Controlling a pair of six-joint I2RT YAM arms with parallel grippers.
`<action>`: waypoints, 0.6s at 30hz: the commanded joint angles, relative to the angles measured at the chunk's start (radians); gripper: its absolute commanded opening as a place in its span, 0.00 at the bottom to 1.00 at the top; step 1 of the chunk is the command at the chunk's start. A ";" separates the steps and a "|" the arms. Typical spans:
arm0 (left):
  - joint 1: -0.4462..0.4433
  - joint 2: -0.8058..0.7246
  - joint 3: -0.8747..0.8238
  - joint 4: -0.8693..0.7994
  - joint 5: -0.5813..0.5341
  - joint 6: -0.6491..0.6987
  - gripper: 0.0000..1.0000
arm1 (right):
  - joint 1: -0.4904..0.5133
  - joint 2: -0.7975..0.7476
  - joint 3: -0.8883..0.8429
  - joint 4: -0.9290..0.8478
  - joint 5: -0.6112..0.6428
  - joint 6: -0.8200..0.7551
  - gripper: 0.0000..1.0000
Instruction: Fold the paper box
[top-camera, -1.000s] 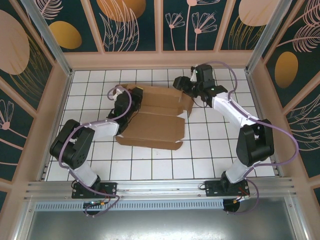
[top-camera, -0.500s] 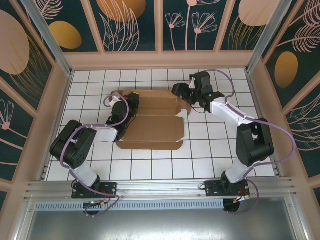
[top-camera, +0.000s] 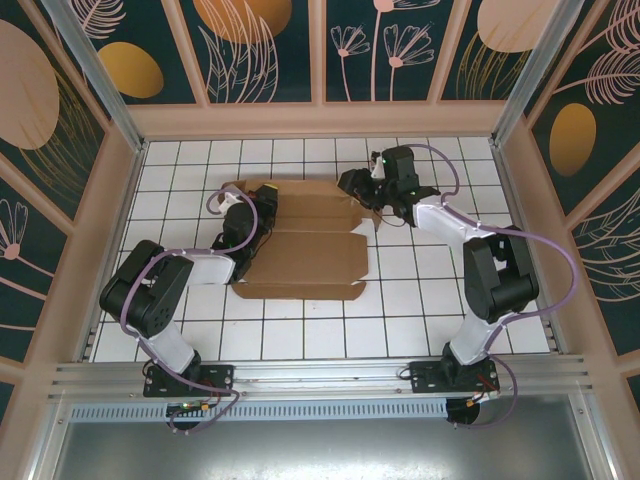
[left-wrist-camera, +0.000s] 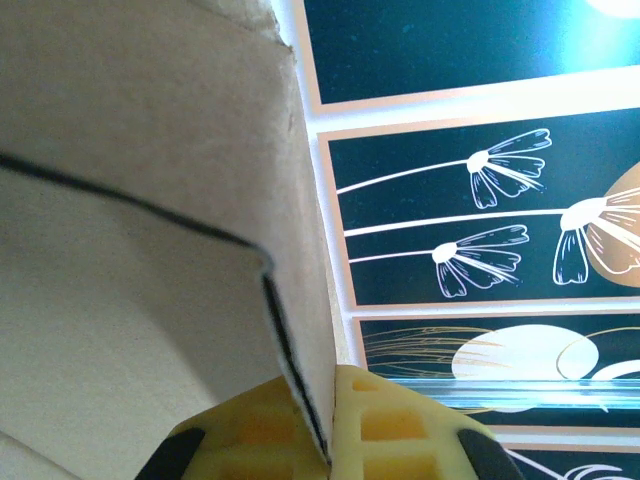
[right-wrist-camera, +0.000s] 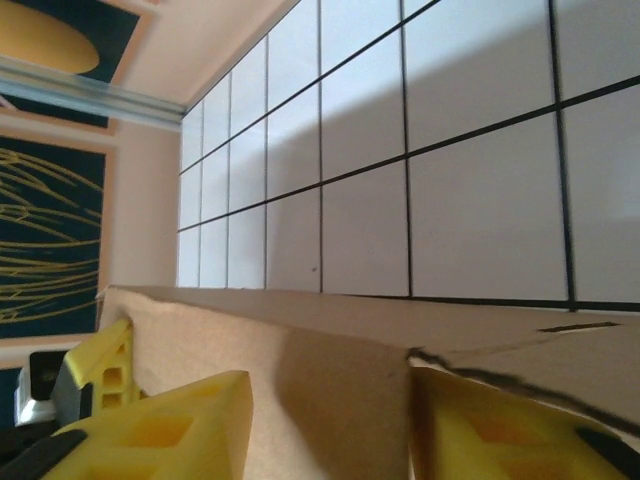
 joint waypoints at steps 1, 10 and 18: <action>0.002 -0.005 -0.018 0.001 -0.019 0.027 0.00 | 0.016 -0.063 0.025 -0.129 0.191 -0.119 0.52; 0.002 -0.023 -0.009 -0.033 -0.037 0.055 0.00 | 0.146 -0.305 -0.161 -0.154 0.465 -0.315 0.25; 0.002 -0.028 0.004 -0.072 -0.046 0.057 0.00 | 0.167 -0.188 -0.234 -0.066 0.395 -0.198 0.00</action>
